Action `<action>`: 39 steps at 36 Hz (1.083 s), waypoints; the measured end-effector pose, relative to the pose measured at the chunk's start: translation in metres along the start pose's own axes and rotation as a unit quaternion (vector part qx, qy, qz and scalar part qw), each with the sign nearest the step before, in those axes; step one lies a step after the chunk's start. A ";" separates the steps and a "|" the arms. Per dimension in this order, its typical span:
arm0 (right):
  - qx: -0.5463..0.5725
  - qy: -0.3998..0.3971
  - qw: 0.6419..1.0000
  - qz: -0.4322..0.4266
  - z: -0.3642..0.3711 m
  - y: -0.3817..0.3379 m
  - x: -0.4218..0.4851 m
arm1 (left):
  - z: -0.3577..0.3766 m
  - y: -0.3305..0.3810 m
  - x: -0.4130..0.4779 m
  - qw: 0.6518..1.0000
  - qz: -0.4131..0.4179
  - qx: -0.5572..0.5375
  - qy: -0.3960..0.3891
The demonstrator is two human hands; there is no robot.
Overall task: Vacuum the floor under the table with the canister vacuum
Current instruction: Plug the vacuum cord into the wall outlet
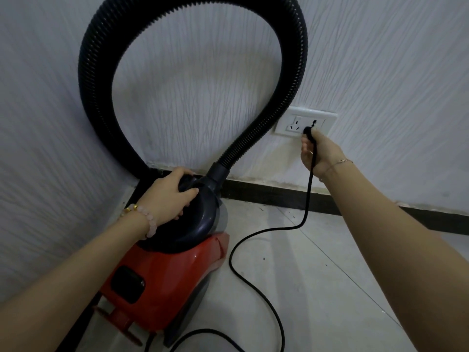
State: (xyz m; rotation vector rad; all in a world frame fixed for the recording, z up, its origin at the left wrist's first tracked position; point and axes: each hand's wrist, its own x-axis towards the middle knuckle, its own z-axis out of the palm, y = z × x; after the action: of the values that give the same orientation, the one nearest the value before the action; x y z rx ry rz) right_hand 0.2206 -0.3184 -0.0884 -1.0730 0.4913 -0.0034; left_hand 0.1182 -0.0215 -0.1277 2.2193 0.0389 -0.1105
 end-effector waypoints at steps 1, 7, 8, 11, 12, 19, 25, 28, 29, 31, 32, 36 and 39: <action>-0.013 -0.004 1.000 0.002 -0.001 0.001 -0.003 | 0.000 0.000 0.000 1.000 0.003 -0.002 0.002; -0.191 0.024 0.981 -0.037 -0.004 0.004 -0.029 | 0.001 -0.004 -0.001 0.999 0.017 0.001 0.038; -0.258 0.054 0.962 -0.076 -0.003 0.005 -0.033 | 0.002 -0.004 -0.003 0.999 0.015 -0.002 0.048; -0.395 0.092 0.874 -0.269 0.011 -0.001 -0.058 | 0.002 -0.005 -0.007 0.998 0.002 -0.027 0.062; -0.405 0.070 0.852 -0.325 0.021 -0.005 -0.071 | 0.002 -0.005 -0.008 0.998 0.000 -0.033 0.061; -0.472 -0.115 0.659 -0.574 0.125 -0.052 -0.150 | -0.006 0.003 -0.021 0.998 -0.026 -0.059 0.017; -0.638 -0.130 0.396 -0.648 0.209 -0.064 -0.172 | -0.012 0.006 -0.029 0.997 -0.036 -0.073 -0.005; -0.718 -0.177 0.311 -0.597 0.231 -0.052 -0.167 | -0.013 0.006 -0.032 0.995 -0.044 -0.086 -0.008; -0.733 -0.183 0.297 -0.584 0.235 -0.048 -0.165 | -0.014 0.006 -0.033 0.995 -0.047 -0.090 -0.011; -0.741 -0.171 0.276 -0.588 0.238 -0.043 -0.162 | -0.016 0.005 -0.034 0.993 -0.054 -0.103 -0.017; -0.739 -0.166 0.271 -0.594 0.238 -0.041 -0.162 | -0.016 0.005 -0.035 0.992 -0.058 -0.108 -0.021; -0.748 -0.172 0.246 -0.592 0.237 -0.032 -0.165 | -0.017 0.000 -0.033 0.991 -0.063 -0.114 -0.036; -0.779 -0.176 0.233 -0.555 0.236 -0.030 -0.172 | -0.018 -0.002 -0.031 0.985 -0.074 -0.146 -0.055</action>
State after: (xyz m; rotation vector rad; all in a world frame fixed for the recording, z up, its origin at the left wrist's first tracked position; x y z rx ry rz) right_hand 0.1657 -0.0937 0.0924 -3.1382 -1.3064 -0.6720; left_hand 0.0879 -0.0053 -0.1156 1.9134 0.1487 -0.2910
